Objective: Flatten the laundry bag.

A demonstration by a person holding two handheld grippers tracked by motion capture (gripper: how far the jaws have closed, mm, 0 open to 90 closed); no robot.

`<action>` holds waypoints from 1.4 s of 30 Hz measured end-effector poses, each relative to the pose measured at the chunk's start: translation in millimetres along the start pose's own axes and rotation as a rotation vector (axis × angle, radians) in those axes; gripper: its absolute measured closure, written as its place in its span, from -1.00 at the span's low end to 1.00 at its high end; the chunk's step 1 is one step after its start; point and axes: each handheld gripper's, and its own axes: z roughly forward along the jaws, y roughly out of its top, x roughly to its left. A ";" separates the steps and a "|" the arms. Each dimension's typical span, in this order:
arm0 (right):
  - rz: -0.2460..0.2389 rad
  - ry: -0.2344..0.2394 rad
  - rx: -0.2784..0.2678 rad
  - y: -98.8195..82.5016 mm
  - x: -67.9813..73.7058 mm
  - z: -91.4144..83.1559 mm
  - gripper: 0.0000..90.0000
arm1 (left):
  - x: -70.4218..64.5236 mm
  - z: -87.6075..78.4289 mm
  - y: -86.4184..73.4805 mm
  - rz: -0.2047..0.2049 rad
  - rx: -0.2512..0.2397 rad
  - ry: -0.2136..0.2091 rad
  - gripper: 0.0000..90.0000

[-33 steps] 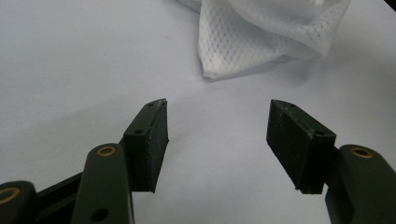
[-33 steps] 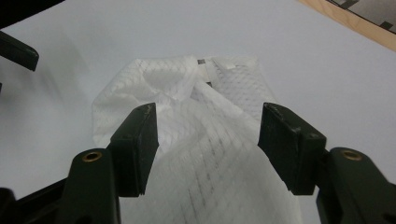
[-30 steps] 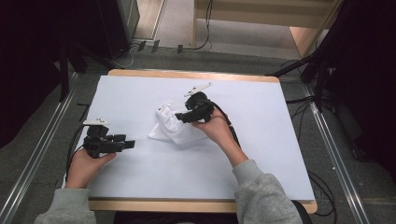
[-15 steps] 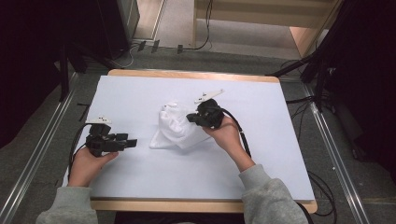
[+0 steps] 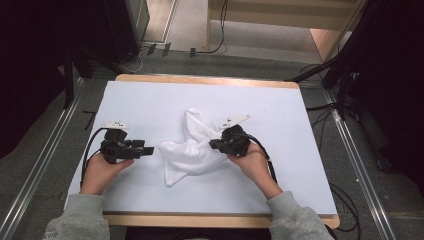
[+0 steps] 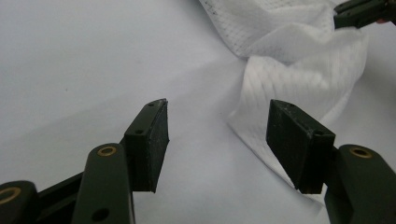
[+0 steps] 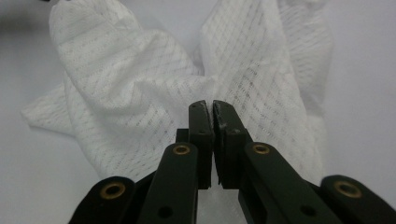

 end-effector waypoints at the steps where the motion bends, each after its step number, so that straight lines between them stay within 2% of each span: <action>1: -0.007 -0.004 0.006 -3.6 2.4 1.2 0.98 | -0.5 0.8 0.7 0.002 0.000 -0.002 -0.11; 12: 0.007 0.018 0.049 -14.3 9.7 15.1 0.98 | -15.8 18.6 12.2 0.049 0.015 -0.047 -0.11; 14: 0.000 0.028 0.065 -15.9 13.9 20.8 0.93 | -23.5 23.3 15.7 0.066 0.012 -0.066 -0.11; 16: 0.002 0.028 0.056 -14.9 14.5 19.1 0.85 | -28.2 25.7 17.4 0.079 0.012 -0.074 -0.12; 20: 0.016 0.022 -0.007 -10.7 10.8 2.4 0.69 | -35.0 27.7 21.5 0.098 0.009 -0.080 -0.12; 22: 0.024 0.014 -0.041 -9.2 5.9 -8.6 0.64 | -37.7 28.1 23.6 0.098 0.001 -0.086 -0.12; 23: 0.024 0.014 -0.041 -9.2 5.9 -8.6 0.64 | -37.7 28.1 23.6 0.098 0.001 -0.086 -0.12; 26: 0.051 -0.013 -0.089 -8.1 -8.7 -25.2 0.60 | -41.9 28.1 26.0 0.105 -0.002 -0.092 -0.12; 29: 0.075 -0.049 -0.105 -7.6 -23.0 -34.6 0.65 | -49.2 27.9 28.5 0.113 0.000 -0.101 -0.11; 31: 0.079 -0.058 -0.105 -7.7 -27.6 -34.9 0.65 | -53.9 29.3 29.9 0.112 0.010 -0.101 -0.11; 32: 0.091 -0.074 -0.092 -7.6 -36.0 -31.8 0.66 | -56.8 30.2 30.4 0.115 0.018 -0.093 -0.11; 35: 0.100 -0.083 -0.086 -7.8 -43.2 -26.6 0.65 | -64.8 33.7 30.5 0.137 0.029 -0.095 -0.12; 36: 0.112 -0.086 -0.062 -6.5 -49.2 -19.9 0.64 | -68.7 35.7 30.2 0.137 0.037 -0.100 -0.12; 41: 0.113 -0.087 -0.039 -1.4 -58.0 -5.3 0.52 | -74.5 41.3 28.4 0.146 0.049 -0.095 -0.09; 42: 0.110 -0.089 -0.025 1.3 -60.6 2.4 0.48 | -75.2 44.2 26.6 0.150 0.063 -0.082 -0.07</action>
